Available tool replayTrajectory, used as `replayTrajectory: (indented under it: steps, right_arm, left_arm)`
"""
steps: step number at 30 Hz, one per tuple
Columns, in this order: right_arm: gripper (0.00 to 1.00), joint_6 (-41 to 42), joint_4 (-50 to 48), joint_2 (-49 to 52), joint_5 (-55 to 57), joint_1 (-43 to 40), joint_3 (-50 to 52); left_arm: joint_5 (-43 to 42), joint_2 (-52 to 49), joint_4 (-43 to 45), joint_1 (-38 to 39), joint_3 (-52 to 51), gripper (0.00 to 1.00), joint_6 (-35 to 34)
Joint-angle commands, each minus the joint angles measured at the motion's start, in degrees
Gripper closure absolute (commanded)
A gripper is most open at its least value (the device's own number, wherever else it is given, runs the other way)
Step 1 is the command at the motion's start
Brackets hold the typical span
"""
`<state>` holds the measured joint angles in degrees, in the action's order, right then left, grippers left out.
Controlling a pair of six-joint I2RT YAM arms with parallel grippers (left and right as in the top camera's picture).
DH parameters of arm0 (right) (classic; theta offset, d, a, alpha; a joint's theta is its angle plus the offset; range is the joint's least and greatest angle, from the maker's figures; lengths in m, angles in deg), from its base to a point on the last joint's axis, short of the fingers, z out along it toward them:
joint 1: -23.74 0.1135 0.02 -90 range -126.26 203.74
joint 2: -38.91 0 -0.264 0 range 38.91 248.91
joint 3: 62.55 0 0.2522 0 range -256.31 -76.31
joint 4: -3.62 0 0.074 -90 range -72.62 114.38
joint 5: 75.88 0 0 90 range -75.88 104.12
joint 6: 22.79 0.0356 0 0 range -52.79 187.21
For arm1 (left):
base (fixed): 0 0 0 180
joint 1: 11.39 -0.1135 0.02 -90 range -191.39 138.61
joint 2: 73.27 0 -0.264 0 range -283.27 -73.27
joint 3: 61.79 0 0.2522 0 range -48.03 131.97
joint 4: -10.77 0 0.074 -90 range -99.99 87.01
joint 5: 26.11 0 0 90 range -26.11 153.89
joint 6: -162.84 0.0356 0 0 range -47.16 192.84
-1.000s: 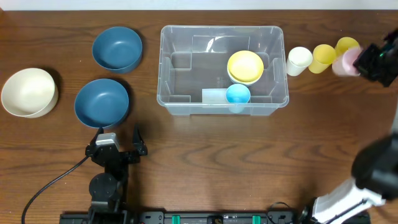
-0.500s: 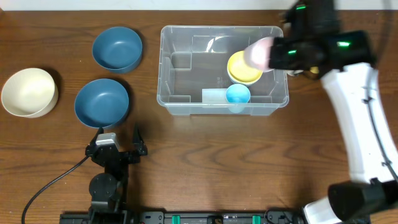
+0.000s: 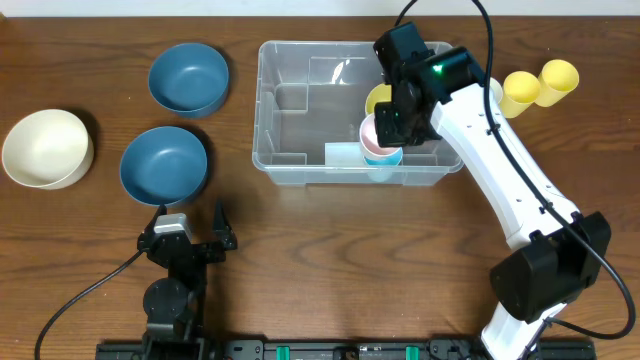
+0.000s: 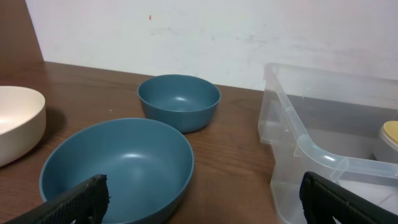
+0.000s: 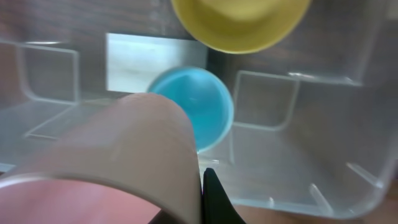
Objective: Pack container
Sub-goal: 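Grasp the pink cup and carry it into the bin, then move the right gripper back right and grasp the white cup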
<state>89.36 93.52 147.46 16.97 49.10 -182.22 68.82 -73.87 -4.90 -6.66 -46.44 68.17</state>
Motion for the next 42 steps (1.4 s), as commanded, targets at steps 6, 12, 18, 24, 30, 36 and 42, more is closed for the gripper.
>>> replayTrajectory:
  steps: [6, 12, 18, 24, 30, 36, 42]
  right_arm:
    - [0.99, 1.44, -3.13, -0.20, 4.46, 0.15, 4.48]
    - [0.97, 2.10, -8.94, -0.20, 3.98, 0.09, 11.34]
    - [0.42, 0.39, -13.33, -0.22, 3.30, 0.09, 13.31]
    - [0.43, -2.97, -12.11, -0.35, 1.77, -1.03, 5.46]
    - [0.43, -2.45, -5.49, -0.35, 1.27, -7.19, -9.57]
    - [0.41, 0.11, -6.03, 0.44, -0.39, -18.14, -12.22]
    - [0.45, 3.39, -7.26, 5.22, -0.59, -25.27, -8.81]
  left_arm:
    - [1.11, 0.26, -1.88, 0.22, -1.31, 0.02, 0.11]
    - [1.11, 0.26, -1.88, 0.22, -1.31, 0.02, 0.11]
    - [1.11, 0.26, -1.88, 0.22, -1.31, 0.02, 0.11]
    - [1.11, 0.26, -1.88, 0.22, -1.31, 0.02, 0.11]
    - [1.11, 0.26, -1.88, 0.22, -1.31, 0.02, 0.11]
    - [1.11, 0.26, -1.88, 0.22, -1.31, 0.02, 0.11]
    - [1.11, 0.26, -1.88, 0.22, -1.31, 0.02, 0.11]
